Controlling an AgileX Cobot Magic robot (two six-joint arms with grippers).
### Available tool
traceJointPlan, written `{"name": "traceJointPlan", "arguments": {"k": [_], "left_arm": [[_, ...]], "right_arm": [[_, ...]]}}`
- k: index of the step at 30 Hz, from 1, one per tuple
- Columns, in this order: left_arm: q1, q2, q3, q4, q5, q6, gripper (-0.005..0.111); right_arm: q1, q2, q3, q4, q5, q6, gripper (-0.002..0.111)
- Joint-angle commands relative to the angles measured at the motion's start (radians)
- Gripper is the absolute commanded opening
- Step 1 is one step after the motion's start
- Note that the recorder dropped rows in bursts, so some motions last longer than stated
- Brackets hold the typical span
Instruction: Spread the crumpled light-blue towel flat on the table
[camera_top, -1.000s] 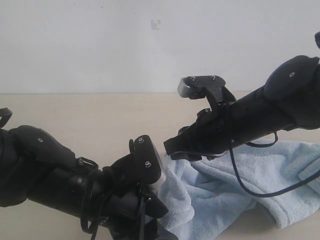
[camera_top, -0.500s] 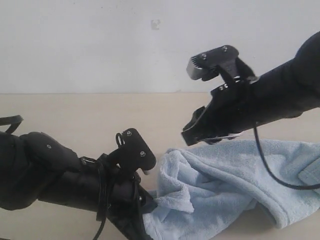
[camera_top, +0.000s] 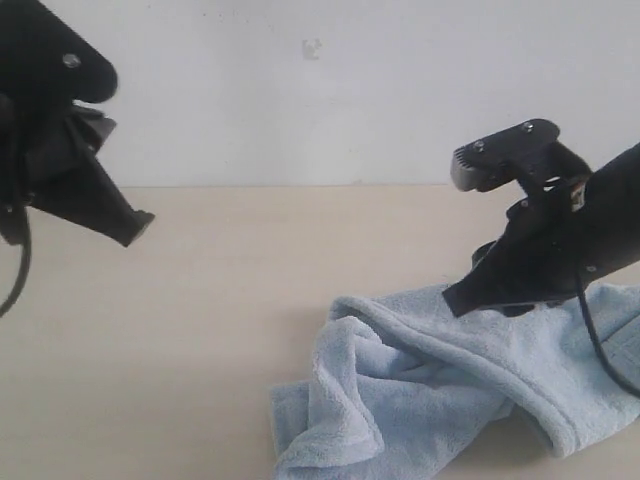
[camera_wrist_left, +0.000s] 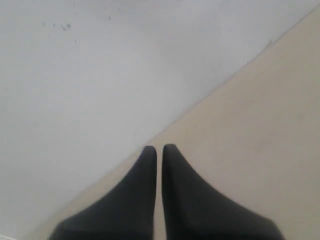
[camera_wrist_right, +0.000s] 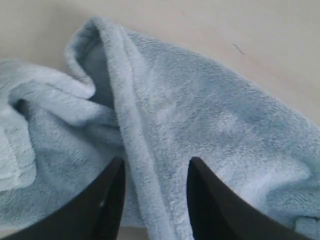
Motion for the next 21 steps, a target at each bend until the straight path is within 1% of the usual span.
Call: {"name": "traceJointPlan", "arguments": {"k": [1, 3, 5, 6, 7, 8, 10, 12, 13, 15, 16, 17, 19, 21], "left_arm": [[0.023, -0.019, 0.041, -0.227, 0.317, 0.075, 0.004], [0.023, 0.005, 0.096, -0.227, 0.625, 0.093, 0.004], [0.023, 0.054, 0.142, -0.227, 0.857, 0.147, 0.004], [0.023, 0.09, 0.158, -0.194, 0.948, 0.168, 0.004], [0.023, 0.129, 0.164, -0.163, 0.997, 0.168, 0.005], [0.023, 0.169, 0.166, -0.136, 1.001, 0.168, 0.007], [0.023, 0.237, 0.159, -0.129, 0.942, 0.168, 0.016], [0.023, 0.3, 0.143, -0.129, 0.867, 0.168, 0.031], [0.023, 0.327, 0.131, -0.121, 0.852, 0.168, 0.041], [0.023, 0.365, 0.106, -0.12, 0.866, 0.167, 0.057], [0.023, 0.382, 0.092, -0.121, 0.902, 0.167, 0.062], [0.023, 0.394, 0.082, -0.124, 0.944, 0.163, 0.065], [0.023, 0.414, 0.072, -0.124, 1.026, 0.151, 0.067], [0.021, 0.425, 0.072, -0.122, 1.046, 0.151, 0.067]], "right_arm": [[0.061, 0.024, 0.007, -0.026, 0.033, -0.051, 0.039], [0.061, 0.035, 0.007, -0.042, 0.038, -0.024, 0.039], [0.059, 0.039, 0.007, -0.085, 0.051, 0.053, 0.039], [0.059, 0.039, 0.007, -0.101, 0.056, 0.078, 0.039], [0.059, 0.039, 0.007, -0.102, 0.06, 0.097, 0.039], [0.059, 0.039, 0.007, -0.102, 0.065, 0.101, 0.039], [0.059, 0.039, 0.007, -0.102, 0.078, 0.103, 0.039], [0.059, 0.039, 0.007, -0.102, 0.091, 0.113, 0.039], [0.059, 0.039, 0.007, -0.102, 0.095, 0.115, 0.039], [0.059, 0.039, 0.007, -0.102, 0.093, 0.115, 0.039], [0.059, 0.039, 0.007, -0.102, 0.084, 0.115, 0.039], [0.059, 0.039, 0.007, -0.102, 0.079, 0.115, 0.039], [0.059, 0.039, 0.007, -0.102, 0.067, 0.117, 0.039], [0.059, 0.039, 0.007, -0.102, 0.053, 0.117, 0.039]]}}
